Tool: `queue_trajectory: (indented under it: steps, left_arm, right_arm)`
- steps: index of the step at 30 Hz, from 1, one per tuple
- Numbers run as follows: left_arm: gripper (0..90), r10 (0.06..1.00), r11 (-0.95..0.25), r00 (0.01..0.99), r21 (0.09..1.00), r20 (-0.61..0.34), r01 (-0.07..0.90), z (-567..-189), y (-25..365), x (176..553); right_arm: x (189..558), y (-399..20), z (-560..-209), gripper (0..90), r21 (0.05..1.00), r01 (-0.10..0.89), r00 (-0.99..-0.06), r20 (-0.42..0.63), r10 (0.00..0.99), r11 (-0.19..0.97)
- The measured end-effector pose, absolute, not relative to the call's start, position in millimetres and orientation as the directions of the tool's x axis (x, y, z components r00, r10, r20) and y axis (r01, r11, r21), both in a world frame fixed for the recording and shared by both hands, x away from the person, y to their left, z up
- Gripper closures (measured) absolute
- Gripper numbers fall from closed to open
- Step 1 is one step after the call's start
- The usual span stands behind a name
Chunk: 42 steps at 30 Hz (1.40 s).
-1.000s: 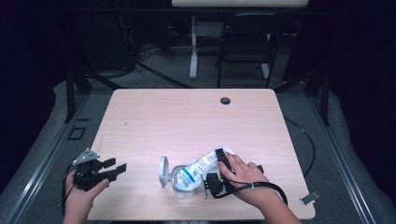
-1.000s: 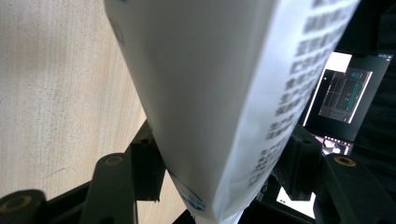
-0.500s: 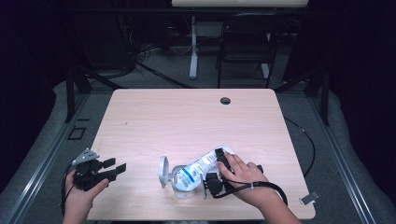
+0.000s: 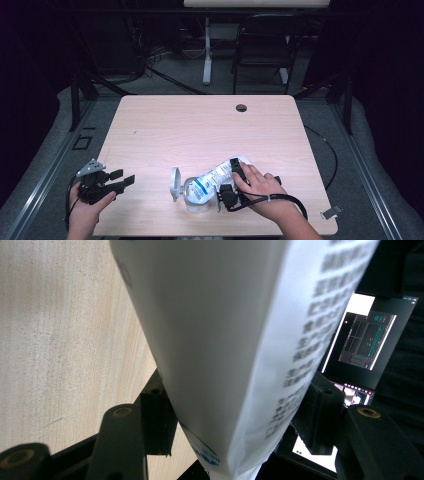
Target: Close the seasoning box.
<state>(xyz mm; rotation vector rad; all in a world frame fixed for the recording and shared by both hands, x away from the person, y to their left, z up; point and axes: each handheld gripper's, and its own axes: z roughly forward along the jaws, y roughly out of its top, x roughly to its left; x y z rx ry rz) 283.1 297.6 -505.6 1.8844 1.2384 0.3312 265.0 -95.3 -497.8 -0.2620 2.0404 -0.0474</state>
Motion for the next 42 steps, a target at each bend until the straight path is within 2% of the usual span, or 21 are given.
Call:
queue_trajectory:
  steps: [42]
  left_arm:
    - [43.7, 0.852, -0.165, 0.478, 0.757, -0.214, 0.633, -506.3, 297.5, 283.3]
  right_arm:
    - [265.3, -94.3, -496.5, 43.8, -0.165, -0.171, -0.432, -0.873, -0.224, 0.971]
